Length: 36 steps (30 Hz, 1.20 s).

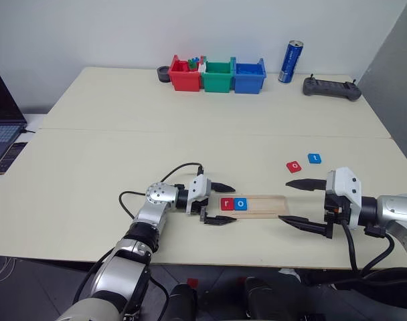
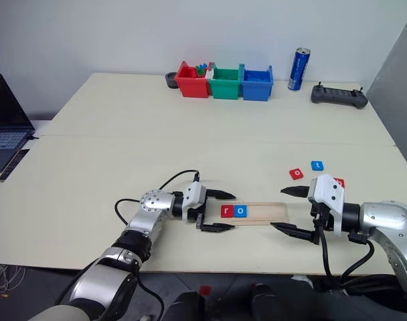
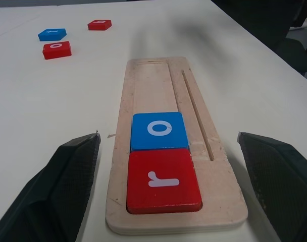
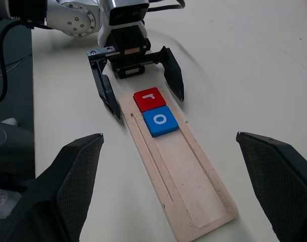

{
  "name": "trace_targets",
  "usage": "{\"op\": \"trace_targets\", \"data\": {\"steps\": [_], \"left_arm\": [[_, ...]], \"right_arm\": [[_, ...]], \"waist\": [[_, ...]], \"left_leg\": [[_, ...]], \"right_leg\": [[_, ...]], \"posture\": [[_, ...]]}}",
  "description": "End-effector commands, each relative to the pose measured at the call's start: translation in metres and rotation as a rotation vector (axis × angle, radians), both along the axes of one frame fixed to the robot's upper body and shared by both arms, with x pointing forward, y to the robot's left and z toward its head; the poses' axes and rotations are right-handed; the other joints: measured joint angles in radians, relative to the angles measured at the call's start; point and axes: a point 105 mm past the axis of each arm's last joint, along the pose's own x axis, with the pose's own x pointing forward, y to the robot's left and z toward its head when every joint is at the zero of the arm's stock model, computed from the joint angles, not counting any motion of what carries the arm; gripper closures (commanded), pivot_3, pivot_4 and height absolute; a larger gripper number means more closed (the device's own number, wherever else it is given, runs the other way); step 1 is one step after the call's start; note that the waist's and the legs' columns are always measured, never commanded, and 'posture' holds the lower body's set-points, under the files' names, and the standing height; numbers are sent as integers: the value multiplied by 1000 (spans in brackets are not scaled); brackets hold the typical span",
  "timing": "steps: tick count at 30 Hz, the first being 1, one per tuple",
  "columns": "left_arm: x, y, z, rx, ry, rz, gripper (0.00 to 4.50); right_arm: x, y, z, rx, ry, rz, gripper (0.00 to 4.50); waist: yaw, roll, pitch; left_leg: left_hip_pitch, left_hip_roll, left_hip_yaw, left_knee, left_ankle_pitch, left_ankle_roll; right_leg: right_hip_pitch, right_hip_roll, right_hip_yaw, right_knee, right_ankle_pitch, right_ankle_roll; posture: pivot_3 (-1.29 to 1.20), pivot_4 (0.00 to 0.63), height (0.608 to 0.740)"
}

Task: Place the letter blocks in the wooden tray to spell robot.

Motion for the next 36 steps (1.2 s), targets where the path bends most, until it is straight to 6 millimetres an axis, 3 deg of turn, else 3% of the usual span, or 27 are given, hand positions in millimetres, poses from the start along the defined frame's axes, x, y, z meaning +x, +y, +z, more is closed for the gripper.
{"op": "trace_targets", "data": {"steps": [1,15,23,28,36], "left_arm": [[-1,-1,3,0,-15,-17,43],[-11,31,41,-83,-43,90,43],[-48,25,47,-178,25,206,43],[-64,33,45,-225,45,336,43],[-78,33,46,-282,93,447,43]], "right_arm": [[1,1,9,3,-50,5,0],[4,-13,6,33,-63,-125,0],[31,-38,14,147,-164,-434,0],[49,-61,12,198,-234,-694,0],[56,-82,-9,156,-245,-931,0]], "waist": [[0,0,0],[-1,0,0],[-1,0,0],[-2,0,0],[-1,2,0]], "left_leg": [[0,0,0,0,0,0],[0,0,-1,0,0,0],[0,1,-1,0,0,0],[0,1,0,0,0,0],[0,1,1,0,0,0]], "right_leg": [[0,0,0,0,0,0],[0,0,0,1,0,0],[0,0,0,1,0,0],[0,0,0,0,0,0],[0,0,1,0,-1,-1]], "posture": [[0,150,740],[0,150,740],[0,150,740],[0,150,740],[0,150,740]]}}
